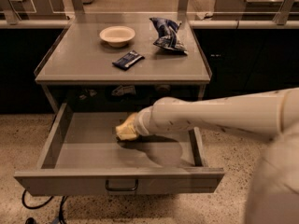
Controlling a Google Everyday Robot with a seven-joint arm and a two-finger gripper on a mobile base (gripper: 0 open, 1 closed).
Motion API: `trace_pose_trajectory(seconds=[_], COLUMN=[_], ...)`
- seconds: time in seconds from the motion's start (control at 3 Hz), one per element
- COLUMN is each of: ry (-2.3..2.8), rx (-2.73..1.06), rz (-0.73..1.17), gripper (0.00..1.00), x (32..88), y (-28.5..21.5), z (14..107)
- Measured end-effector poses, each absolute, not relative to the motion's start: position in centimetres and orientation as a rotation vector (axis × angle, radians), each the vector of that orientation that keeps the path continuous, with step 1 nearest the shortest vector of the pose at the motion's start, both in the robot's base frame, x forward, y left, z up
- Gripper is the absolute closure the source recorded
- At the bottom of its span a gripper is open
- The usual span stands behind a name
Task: Pick sponge from top drawer and place on counter
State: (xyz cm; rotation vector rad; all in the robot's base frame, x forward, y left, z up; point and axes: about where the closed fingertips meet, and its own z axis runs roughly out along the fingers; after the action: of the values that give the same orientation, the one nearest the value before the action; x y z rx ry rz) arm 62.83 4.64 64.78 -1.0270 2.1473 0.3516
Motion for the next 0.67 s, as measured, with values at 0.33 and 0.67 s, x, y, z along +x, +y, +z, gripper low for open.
trace_pose_trajectory(seconds=[0.33,0.67], ry=[2.058,2.000], rx=[-0.966,-0.922], rz=[0.374,0.376], gripper=[1.00,1.00], x=[64.1,65.7], y=[3.1,1.8], z=[76.6,85.6])
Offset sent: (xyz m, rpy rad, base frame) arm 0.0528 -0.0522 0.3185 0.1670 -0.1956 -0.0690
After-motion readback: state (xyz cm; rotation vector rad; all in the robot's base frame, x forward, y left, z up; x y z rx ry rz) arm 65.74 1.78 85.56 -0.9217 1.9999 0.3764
